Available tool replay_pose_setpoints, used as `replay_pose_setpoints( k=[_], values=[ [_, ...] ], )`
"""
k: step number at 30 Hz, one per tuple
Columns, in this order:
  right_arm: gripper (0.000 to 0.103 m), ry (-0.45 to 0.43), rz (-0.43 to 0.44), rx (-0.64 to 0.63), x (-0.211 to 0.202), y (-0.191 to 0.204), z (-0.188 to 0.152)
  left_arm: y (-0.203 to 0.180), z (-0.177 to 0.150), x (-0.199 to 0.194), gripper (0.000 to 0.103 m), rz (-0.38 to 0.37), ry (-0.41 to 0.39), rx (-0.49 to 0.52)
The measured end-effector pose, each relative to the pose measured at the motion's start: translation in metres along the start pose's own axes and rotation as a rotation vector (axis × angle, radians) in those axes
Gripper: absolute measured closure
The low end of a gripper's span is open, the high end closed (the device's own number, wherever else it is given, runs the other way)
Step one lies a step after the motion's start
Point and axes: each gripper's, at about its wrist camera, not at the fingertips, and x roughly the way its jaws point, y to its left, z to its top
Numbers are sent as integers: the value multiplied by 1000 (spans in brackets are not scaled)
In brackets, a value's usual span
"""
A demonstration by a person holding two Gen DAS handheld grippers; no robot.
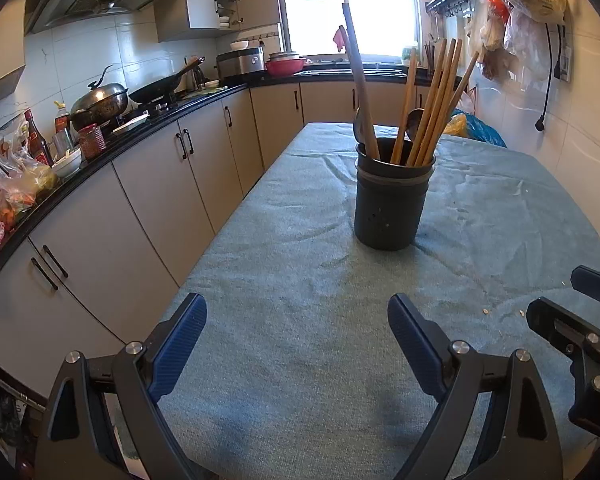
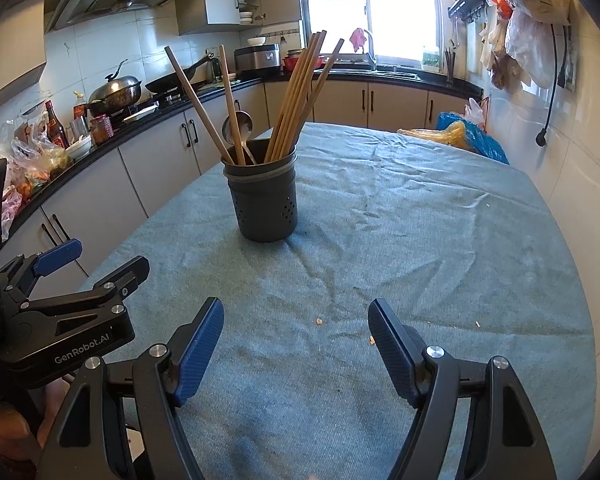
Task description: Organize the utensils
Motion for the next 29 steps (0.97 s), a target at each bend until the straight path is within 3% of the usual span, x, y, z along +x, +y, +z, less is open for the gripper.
replay_pose_setpoints(
  k=[21,29],
  values=[
    [24,-2,-4,80,-8,-31,-12,-23,4,-4,12,-6,8,42],
    [24,-14,-58,190,-18,-86,-15,-47,9,-5,12,-64,-2,83]
  ],
)
